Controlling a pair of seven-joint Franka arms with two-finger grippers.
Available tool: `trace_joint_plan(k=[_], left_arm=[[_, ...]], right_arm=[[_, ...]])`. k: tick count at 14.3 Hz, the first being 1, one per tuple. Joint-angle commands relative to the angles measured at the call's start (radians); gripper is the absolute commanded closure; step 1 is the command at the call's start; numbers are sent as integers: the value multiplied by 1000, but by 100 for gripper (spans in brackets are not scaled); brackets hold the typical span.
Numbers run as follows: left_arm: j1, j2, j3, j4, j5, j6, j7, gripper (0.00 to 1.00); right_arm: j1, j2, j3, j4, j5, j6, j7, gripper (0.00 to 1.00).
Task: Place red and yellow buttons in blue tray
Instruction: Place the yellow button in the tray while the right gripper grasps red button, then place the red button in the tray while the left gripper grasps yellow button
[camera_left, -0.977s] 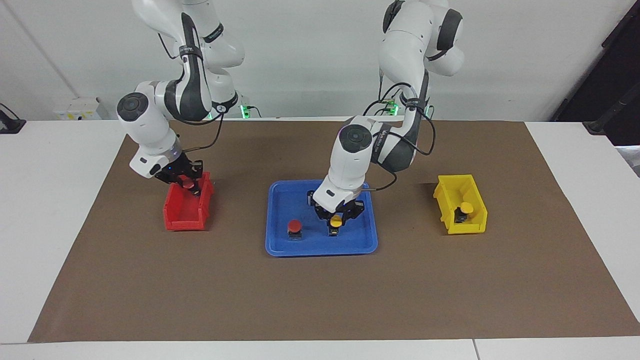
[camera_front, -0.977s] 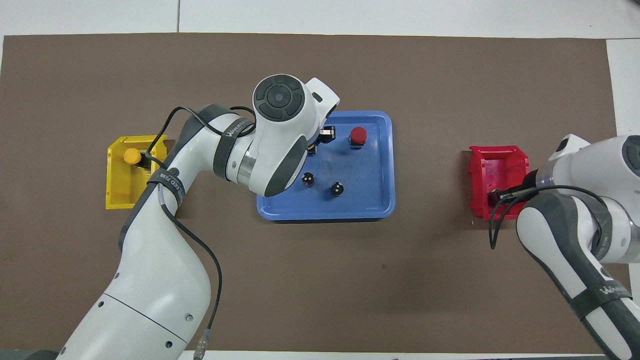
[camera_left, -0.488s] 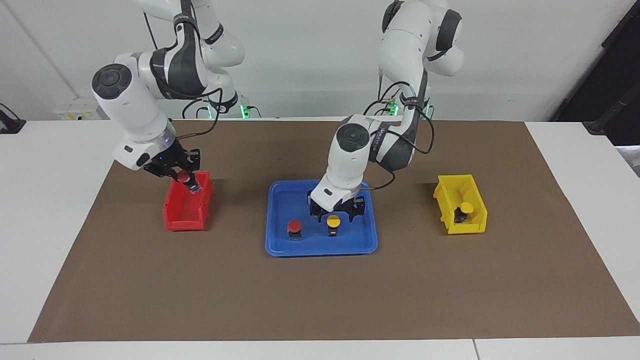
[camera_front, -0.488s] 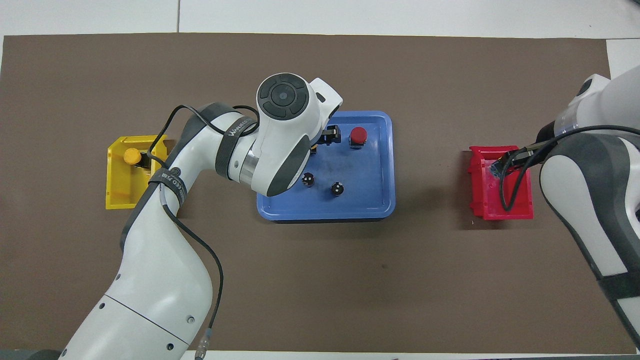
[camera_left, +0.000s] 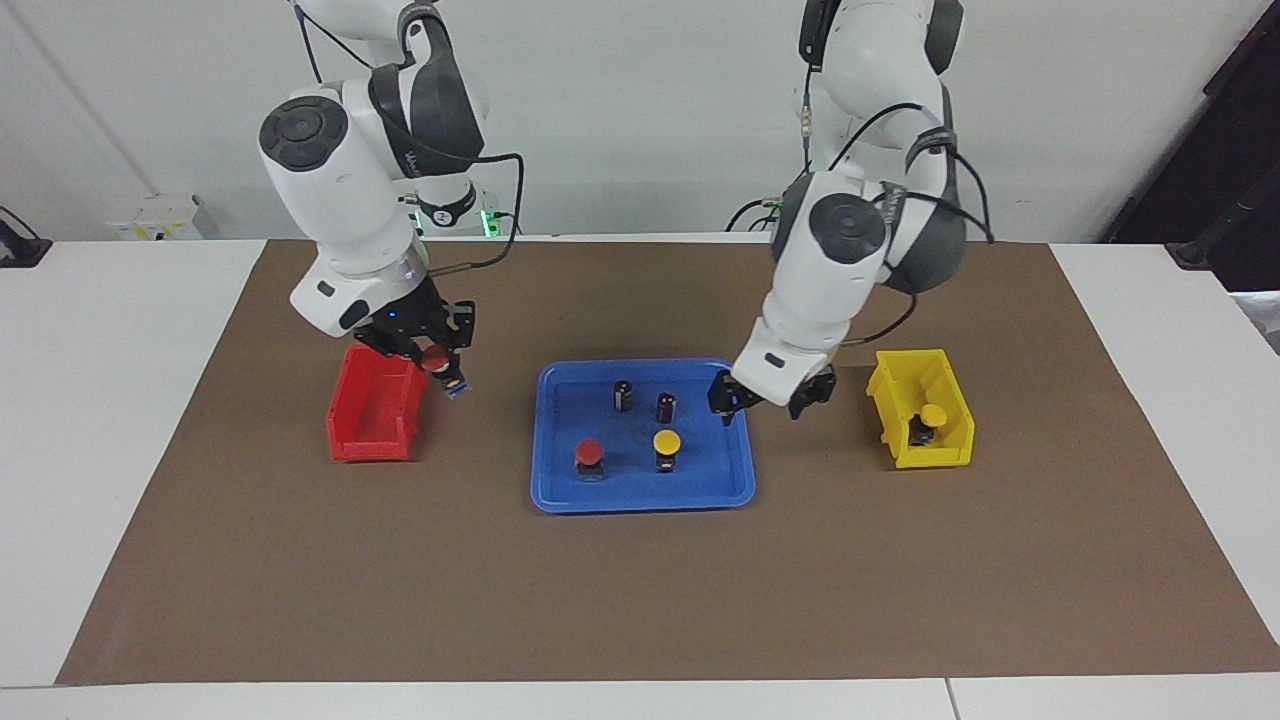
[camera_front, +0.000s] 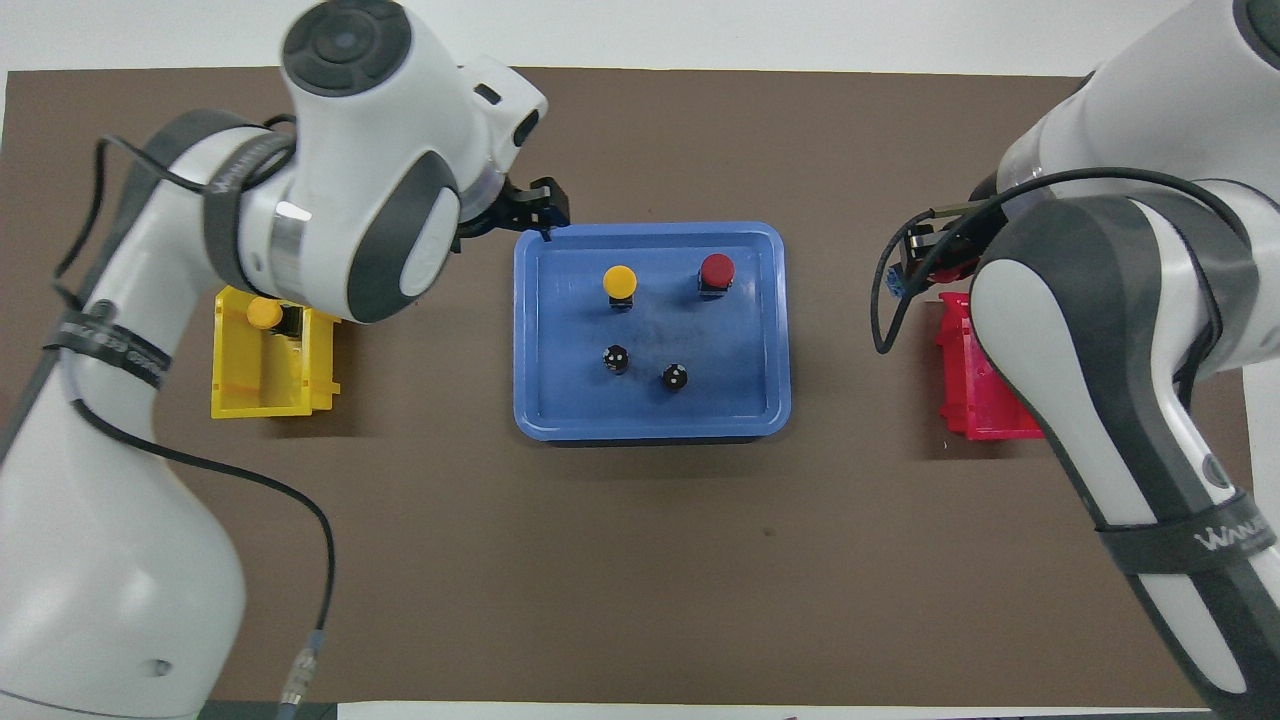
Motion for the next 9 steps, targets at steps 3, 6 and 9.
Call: trace_joint_plan(k=[3,6,9], left_arm=[[166,-199,-9,-335,19,79,236,0],[245,-241,-9,-455,21,177,377,0],[297,-247,-9,-487,21,202,441,0]], right_arm=[[150,327,1,433,12,-87,300,100],[202,441,-2,527,7,-53,433,100],[230,489,0,551,7,2,533,99]])
